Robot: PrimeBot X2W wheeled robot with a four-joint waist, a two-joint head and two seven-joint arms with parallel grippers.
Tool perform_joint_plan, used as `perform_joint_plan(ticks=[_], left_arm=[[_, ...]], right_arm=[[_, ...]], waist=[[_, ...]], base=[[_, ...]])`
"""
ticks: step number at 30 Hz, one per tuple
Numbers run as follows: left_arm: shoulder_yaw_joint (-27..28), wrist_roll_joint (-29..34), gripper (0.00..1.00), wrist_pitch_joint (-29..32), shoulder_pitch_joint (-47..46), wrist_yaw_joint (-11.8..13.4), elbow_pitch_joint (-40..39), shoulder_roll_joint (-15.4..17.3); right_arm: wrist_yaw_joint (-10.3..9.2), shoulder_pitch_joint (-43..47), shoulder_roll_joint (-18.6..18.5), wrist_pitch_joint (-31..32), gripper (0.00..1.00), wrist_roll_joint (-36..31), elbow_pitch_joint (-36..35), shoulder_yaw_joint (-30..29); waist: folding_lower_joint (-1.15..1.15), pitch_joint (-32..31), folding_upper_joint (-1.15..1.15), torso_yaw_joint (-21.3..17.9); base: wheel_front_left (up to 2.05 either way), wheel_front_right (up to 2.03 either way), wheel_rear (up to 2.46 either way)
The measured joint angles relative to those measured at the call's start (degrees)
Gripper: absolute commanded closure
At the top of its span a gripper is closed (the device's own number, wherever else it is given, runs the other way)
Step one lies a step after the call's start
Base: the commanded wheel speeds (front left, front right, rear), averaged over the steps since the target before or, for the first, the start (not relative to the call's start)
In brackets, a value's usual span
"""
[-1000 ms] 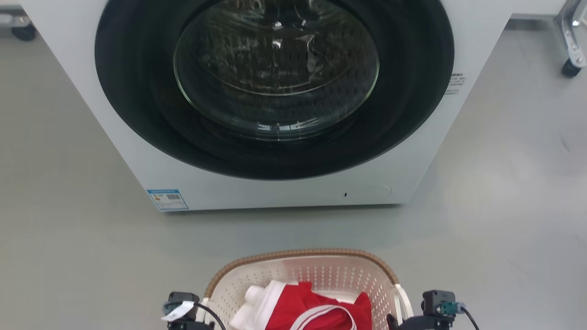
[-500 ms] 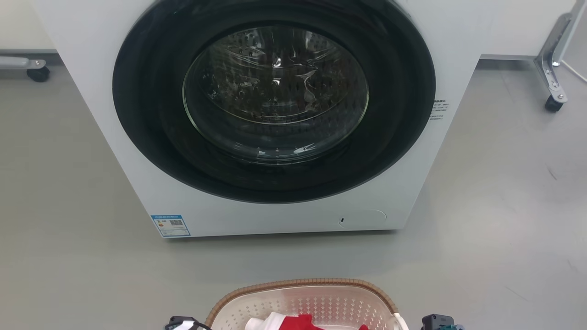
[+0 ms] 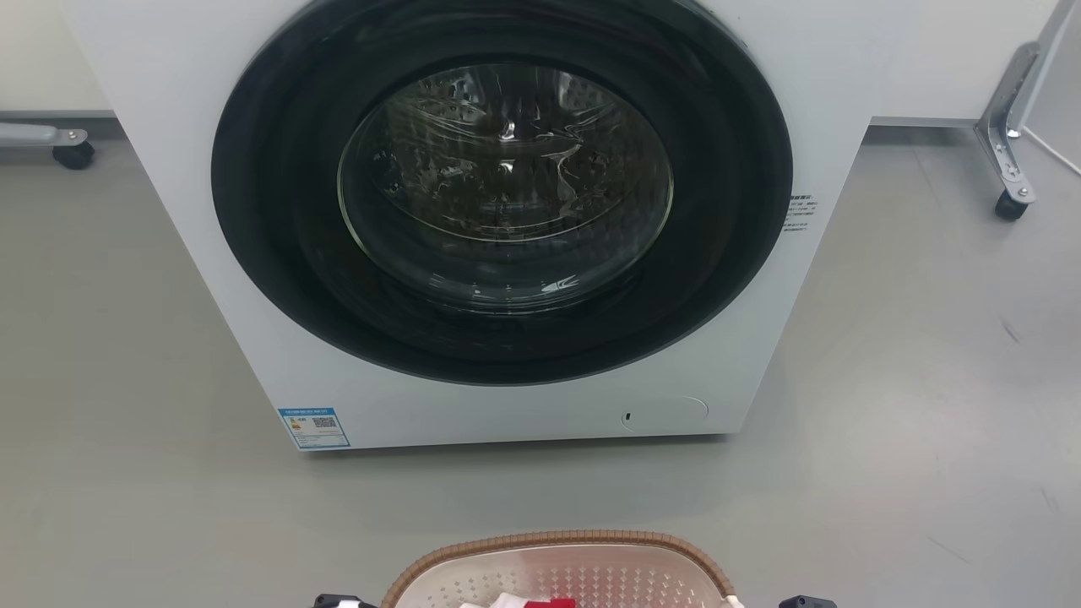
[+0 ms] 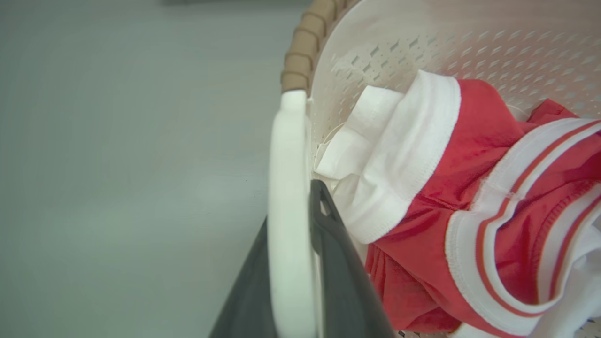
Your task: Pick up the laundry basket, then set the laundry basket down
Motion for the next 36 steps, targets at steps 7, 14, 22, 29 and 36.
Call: perform_joint_plan(ticks=[7,14,22,29,36], left_arm=[[-0.6,-0.2,1.0,0.0,0.0,0.4,0.0,0.0],[-0.9,-0.3,1.0,0.0,0.0,0.4,0.0,0.0],[-1.2,-0.6,1.0,0.0,0.0,0.4,0.1,0.0],[-1.3,-0.7,1.0,0.0,0.1,0.4,0.1,0.0],[-1.5,-0.9,1.0,0.0,0.3,0.5,0.2,0.0]], right_arm=[[0.0,0.0,0.0,-0.5,1.0,1.4,0.3,1.2],[0.0,-0.1,0.0,-0.9,1.0,2.7,0.6,2.4],[0.0,-0.2,0.0,-1.3,1.0,4.0,1.0,3.7],[0.0,-0.3,0.0,-1.7,1.0,5.2,1.1,4.7],[0.0,-0.6,0.0,-1.8,1.0,6.2,1.3,5.9]], waist=[[0.0,-0.3,0.0,0.0],[0.0,-0.6,0.0,0.0],[0.0,-0.8,0.0,-0.1],[0.0,-0.8,0.0,-0.1],[0.01,-0.6,0.0,-0.2]], base=[[0.0,0.0,0.0],[0.0,0.0,0.0],[0.0,0.0,0.0],[0.0,0.0,0.0],[0.0,0.0,0.0]])
